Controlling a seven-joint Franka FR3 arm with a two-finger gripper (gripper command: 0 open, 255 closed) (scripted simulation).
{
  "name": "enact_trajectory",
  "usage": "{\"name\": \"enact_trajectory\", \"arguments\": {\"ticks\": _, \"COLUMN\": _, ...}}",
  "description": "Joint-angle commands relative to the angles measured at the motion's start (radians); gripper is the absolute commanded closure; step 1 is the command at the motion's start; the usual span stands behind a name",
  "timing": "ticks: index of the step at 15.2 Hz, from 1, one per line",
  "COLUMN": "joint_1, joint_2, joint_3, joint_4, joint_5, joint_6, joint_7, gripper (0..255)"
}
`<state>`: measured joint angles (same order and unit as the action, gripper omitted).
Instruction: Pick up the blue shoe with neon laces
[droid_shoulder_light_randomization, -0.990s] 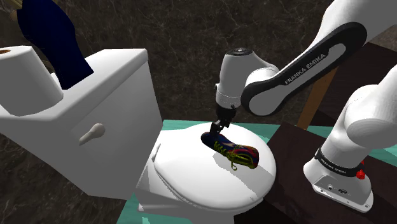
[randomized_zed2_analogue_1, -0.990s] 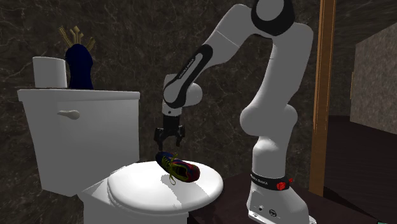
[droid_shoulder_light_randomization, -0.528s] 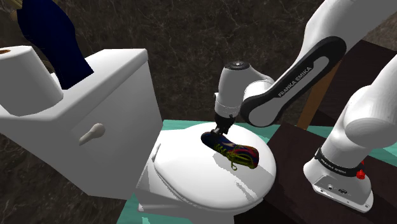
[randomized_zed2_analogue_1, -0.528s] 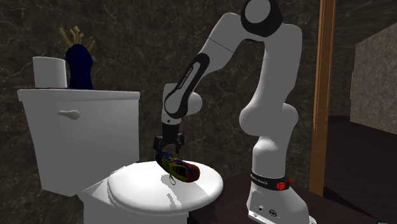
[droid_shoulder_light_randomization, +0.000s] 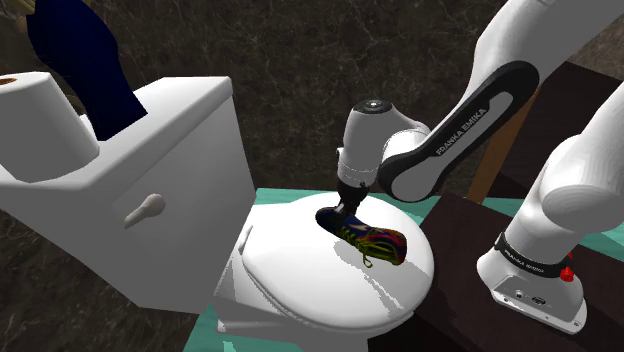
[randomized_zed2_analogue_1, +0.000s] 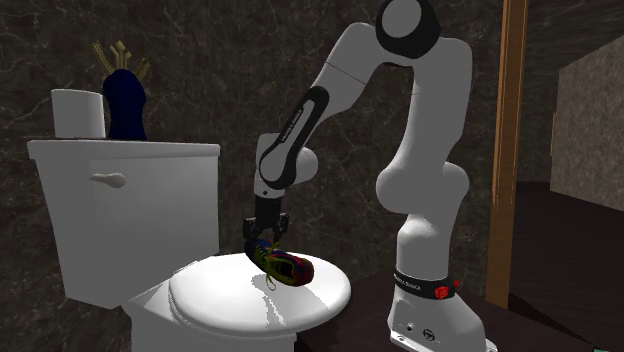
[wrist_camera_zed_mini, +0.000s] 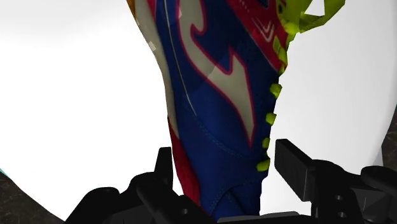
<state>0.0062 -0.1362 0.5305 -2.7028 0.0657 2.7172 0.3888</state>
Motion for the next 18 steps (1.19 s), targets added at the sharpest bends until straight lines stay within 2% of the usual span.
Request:
{"name": "enact_trajectory", "arguments": {"ticks": 1, "joint_1": 0.0, "joint_2": 0.001, "joint_3": 0.0, "joint_4": -0.002, "joint_5": 0.001, "joint_6": -0.001, "joint_7": -0.001, "gripper": 255}}
{"name": "enact_trajectory", "arguments": {"ticks": 4, "joint_1": -0.001, "joint_2": 0.002, "joint_3": 0.0, "joint_4": -0.001, "joint_5": -0.001, "joint_6": 0.0, "joint_7": 0.001, "gripper": 255}}
{"name": "enact_trajectory", "arguments": {"ticks": 10, "joint_1": 0.03, "joint_2": -0.09, "joint_3": -0.025, "joint_4": 0.018, "joint_5": 0.069, "joint_6": -0.105, "joint_7": -0.053, "gripper": 255}}
{"name": "enact_trajectory", "arguments": {"ticks": 18, "joint_1": 0.055, "joint_2": -0.193, "joint_3": -0.057, "joint_4": 0.057, "joint_5": 0.111, "joint_6": -0.243, "joint_7": -0.089, "gripper": 255}}
